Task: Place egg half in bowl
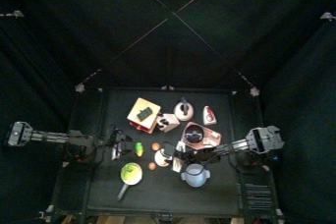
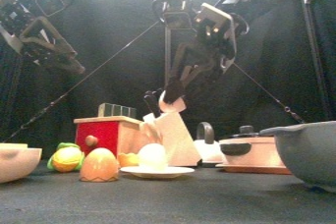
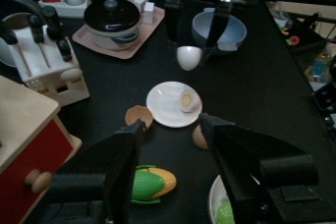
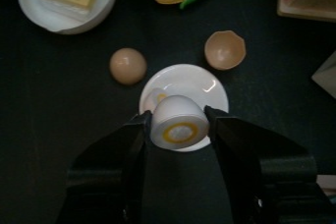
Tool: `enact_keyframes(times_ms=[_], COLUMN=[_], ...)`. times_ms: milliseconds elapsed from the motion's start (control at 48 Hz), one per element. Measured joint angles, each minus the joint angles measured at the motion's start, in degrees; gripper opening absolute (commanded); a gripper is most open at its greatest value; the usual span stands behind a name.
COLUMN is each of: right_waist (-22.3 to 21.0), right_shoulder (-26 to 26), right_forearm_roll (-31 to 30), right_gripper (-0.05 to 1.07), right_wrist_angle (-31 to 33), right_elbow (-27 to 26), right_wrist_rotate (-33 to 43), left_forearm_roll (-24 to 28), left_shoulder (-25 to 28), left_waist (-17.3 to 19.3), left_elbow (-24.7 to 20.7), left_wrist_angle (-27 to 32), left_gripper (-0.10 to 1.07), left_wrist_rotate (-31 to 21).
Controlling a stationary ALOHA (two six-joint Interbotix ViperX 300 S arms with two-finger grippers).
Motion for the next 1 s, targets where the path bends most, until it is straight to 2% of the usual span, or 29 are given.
enact_keyframes(times_ms=[292,458,625,771,917,1000], right_waist=[5.4,8.1,10.0,11.1,11.0,11.0], right_shoulder=[-5.9,-8.3,-10.0,-10.3,-10.3,-10.1], right_forearm_roll=[8.3,13.8,19.3,21.2,23.9,25.0], right_gripper=[0.73,0.74,0.75,0.75,0.81,0.88], right_wrist_angle=[3.1,6.9,10.3,12.7,14.1,14.2], right_elbow=[4.3,7.1,8.5,9.4,9.9,10.1], right_wrist_rotate=[0.0,0.0,0.1,0.1,0.1,0.1], left_forearm_roll=[-0.9,-1.2,-1.2,-1.2,-1.2,-1.2], left_shoulder=[0.0,0.0,0.1,0.0,0.1,0.0], left_waist=[0.0,0.1,0.0,0.1,0.0,0.0], left_elbow=[0.1,0.2,0.3,0.3,0.3,0.3], left_wrist_angle=[0.0,0.0,0.0,0.0,0.0,0.0], left_gripper=[0.86,0.86,0.86,0.86,0.86,0.86], left_wrist_rotate=[0.0,-0.1,0.0,0.0,-0.1,0.0])
